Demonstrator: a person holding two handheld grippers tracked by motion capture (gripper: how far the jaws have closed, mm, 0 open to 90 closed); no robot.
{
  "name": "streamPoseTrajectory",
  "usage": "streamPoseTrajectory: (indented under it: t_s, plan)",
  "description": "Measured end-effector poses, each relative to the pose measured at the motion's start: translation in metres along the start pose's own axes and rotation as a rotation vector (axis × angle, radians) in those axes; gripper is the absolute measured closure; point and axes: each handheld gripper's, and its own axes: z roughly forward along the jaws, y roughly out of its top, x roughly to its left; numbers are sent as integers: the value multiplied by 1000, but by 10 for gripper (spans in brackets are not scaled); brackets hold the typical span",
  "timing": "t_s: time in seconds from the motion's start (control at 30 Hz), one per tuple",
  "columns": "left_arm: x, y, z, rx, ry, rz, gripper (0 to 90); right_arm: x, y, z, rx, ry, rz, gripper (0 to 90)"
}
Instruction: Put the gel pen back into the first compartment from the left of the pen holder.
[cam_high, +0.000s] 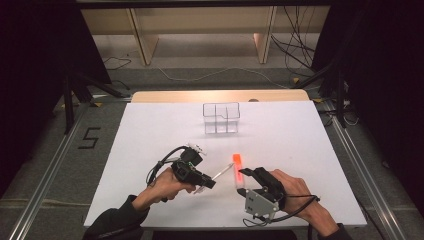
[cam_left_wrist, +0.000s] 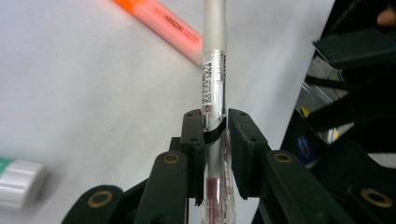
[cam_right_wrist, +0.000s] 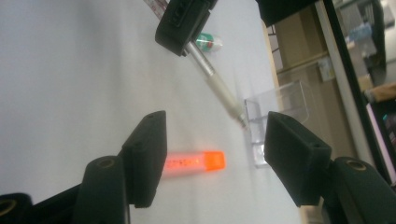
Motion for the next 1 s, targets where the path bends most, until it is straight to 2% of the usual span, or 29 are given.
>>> streamPoseTrajectory:
  t_s: [0.07,0.13,0.23,0.5,0.57,0.8,0.87,1.0]
  plan:
    - [1,0,-3,-41,16,-10,764,-2,-4,-2,-18,8,83,380]
    - [2,1,-6,-81,32,-21,764,-3,-7,-3,-31,8,197,363]
    - [4,1,-12,-144,59,-31,764,-6,-12,-5,-51,19,269,355]
    - [11,1,-26,-356,141,-66,764,-5,-23,-6,-65,27,396,343]
    - [14,0,-30,-400,159,-73,764,-5,-26,-6,-77,33,441,334]
    - [23,3,-34,-501,206,-89,764,-10,-36,-10,-131,67,622,314]
    - [26,4,-34,-528,219,-88,764,-9,-39,-11,-135,77,652,312]
    - [33,8,-34,-592,237,-100,764,-7,-42,-10,-135,90,677,311]
